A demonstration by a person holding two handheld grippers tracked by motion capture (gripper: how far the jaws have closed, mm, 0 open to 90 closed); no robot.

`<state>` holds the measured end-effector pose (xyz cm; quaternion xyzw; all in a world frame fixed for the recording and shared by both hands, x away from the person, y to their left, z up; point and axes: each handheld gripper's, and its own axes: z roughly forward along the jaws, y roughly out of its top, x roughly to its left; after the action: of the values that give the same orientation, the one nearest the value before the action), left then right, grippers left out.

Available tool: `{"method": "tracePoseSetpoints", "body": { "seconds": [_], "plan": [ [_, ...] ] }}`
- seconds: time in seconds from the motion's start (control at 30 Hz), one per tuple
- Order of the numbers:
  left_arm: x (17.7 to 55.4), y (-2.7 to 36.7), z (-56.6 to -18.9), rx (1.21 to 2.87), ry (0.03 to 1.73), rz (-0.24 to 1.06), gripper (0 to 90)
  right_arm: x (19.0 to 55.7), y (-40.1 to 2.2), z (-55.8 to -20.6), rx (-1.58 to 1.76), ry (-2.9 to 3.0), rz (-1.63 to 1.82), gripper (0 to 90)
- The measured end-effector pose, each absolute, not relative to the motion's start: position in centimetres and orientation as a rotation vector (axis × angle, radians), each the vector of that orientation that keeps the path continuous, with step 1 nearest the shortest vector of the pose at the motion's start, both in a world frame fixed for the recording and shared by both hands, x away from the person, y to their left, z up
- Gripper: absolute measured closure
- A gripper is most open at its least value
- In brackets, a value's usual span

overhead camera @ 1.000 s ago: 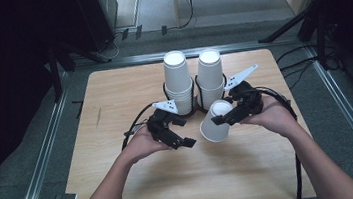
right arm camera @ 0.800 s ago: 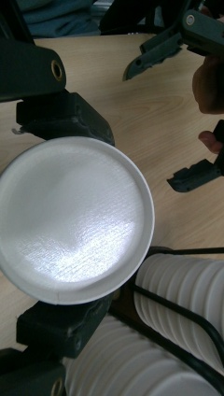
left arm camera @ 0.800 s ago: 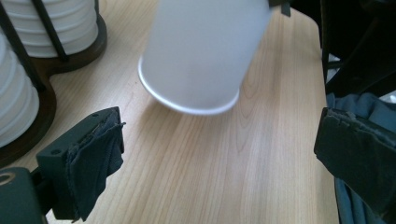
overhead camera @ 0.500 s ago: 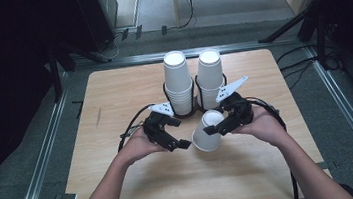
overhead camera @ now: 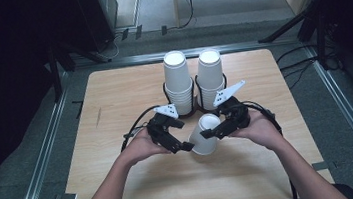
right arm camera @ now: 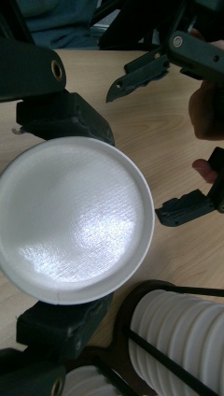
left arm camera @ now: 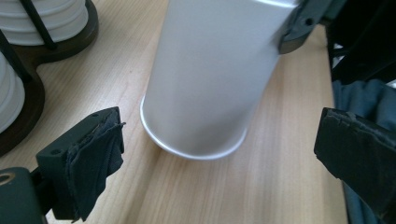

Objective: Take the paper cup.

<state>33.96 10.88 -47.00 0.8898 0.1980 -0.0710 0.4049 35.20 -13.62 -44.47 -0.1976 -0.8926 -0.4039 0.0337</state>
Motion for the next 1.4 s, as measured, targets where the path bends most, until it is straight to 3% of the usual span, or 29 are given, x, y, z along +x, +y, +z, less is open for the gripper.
{"method": "tracePoseSetpoints", "body": {
  "seconds": [1.17, 1.4],
  "plan": [
    [34.3, 8.8, -48.7, 2.251, 0.434, -0.165, 1.9, 35.2, -12.7, -43.6, -0.517, -2.581, -1.415, 25.4],
    [34.0, 8.9, -48.5, 2.263, 0.384, -0.146, 10.9, 35.4, -12.9, -43.7, -0.523, -2.559, -1.412, 25.5]
  ]
}}
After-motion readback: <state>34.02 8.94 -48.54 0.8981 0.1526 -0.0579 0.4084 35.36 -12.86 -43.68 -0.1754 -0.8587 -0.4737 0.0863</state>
